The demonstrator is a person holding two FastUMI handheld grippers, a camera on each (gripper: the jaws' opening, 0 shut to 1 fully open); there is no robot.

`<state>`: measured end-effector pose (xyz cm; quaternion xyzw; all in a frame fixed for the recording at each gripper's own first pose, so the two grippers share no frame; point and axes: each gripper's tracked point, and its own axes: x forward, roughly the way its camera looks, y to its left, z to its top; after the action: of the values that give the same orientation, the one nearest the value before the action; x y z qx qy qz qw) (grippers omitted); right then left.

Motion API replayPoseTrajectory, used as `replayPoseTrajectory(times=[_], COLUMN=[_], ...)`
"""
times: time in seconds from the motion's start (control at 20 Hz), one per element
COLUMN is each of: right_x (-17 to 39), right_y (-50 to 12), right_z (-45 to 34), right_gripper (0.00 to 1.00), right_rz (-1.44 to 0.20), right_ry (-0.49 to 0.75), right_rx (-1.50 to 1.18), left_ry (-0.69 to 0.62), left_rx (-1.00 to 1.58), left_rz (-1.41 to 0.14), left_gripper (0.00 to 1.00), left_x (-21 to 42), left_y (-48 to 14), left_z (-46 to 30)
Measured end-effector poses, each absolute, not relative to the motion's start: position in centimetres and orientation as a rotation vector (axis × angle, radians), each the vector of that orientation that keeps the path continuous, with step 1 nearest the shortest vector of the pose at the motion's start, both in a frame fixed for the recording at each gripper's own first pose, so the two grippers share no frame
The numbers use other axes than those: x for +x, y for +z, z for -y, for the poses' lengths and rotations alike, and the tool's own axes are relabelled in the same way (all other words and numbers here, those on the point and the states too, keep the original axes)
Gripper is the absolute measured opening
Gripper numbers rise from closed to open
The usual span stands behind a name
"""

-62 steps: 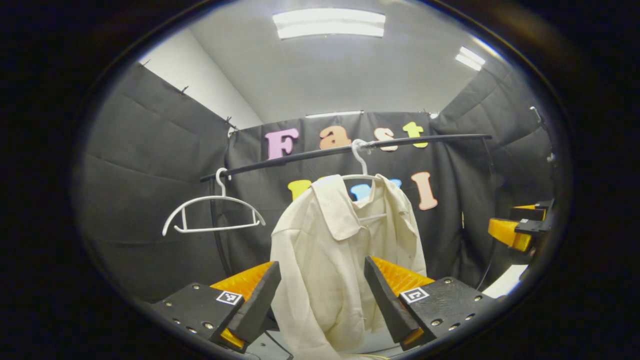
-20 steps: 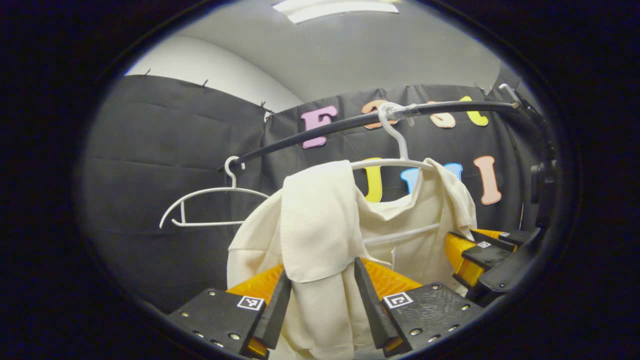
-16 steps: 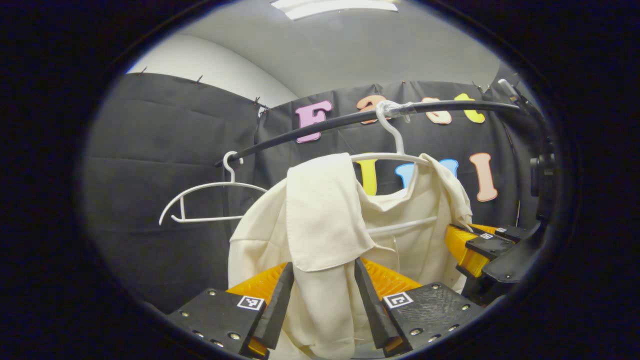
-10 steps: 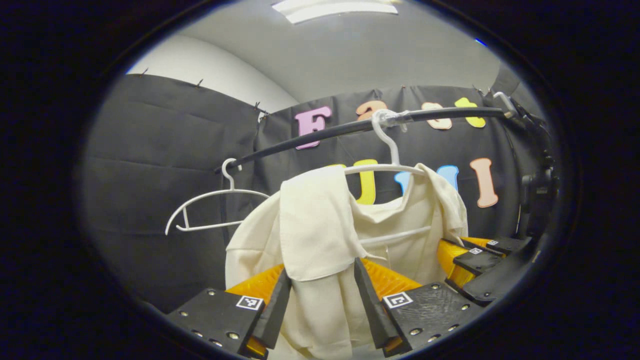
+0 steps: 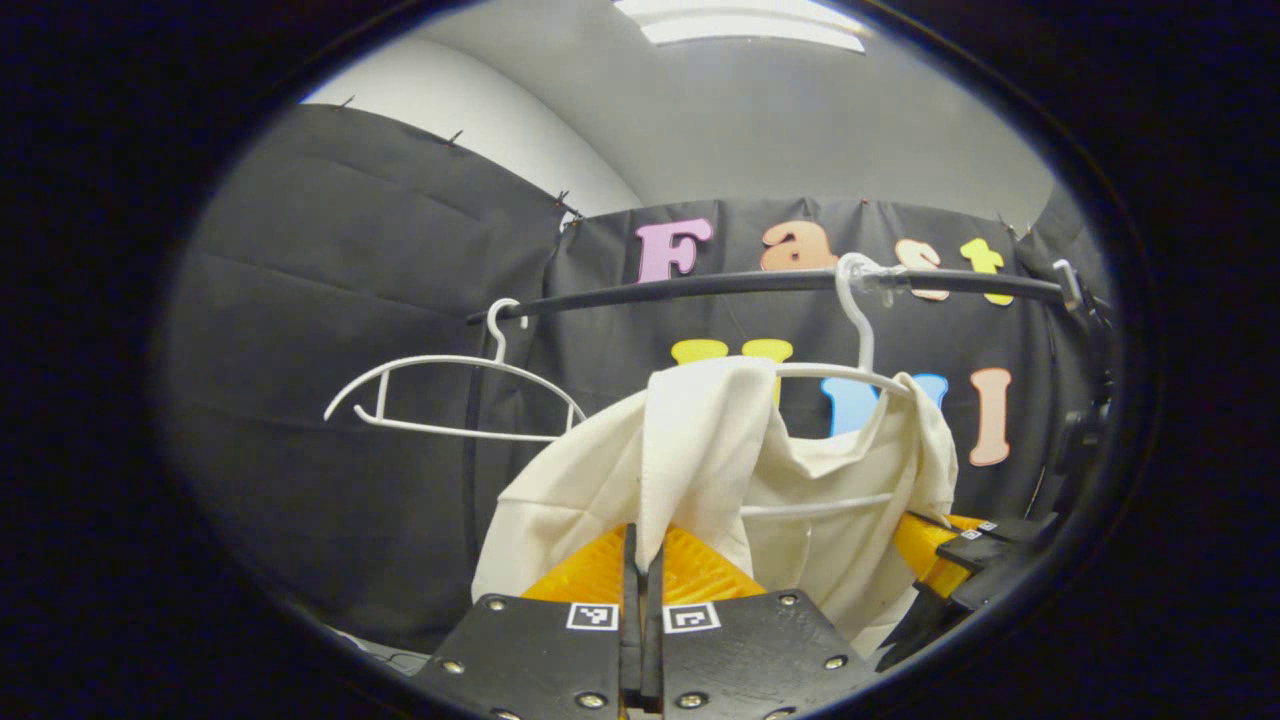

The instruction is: Grasp the clothes on the hanger with both hands and then place them into the laundry hamper below.

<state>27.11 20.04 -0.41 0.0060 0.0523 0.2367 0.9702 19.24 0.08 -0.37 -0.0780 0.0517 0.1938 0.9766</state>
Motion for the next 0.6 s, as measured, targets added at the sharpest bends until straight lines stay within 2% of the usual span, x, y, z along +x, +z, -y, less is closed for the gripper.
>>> replayPoseTrajectory(times=[0.2, 0.6], right_x=[27.5, 28.3], right_y=[0.4, 3.8], right_z=[-18.2, -14.0], right_gripper=[0.01, 0.0], right_rz=[-0.074, 0.015], right_ry=[0.427, 0.34], right_rx=[0.04, 0.073], left_ry=[0.335, 0.348], left_rx=[-0.066, -0.066], left_rz=[-0.095, -0.05], left_gripper=[0.0, 0.0], left_x=[18.6, 17.3], left_y=[0.9, 4.9], left_z=[0.0, -2.6])
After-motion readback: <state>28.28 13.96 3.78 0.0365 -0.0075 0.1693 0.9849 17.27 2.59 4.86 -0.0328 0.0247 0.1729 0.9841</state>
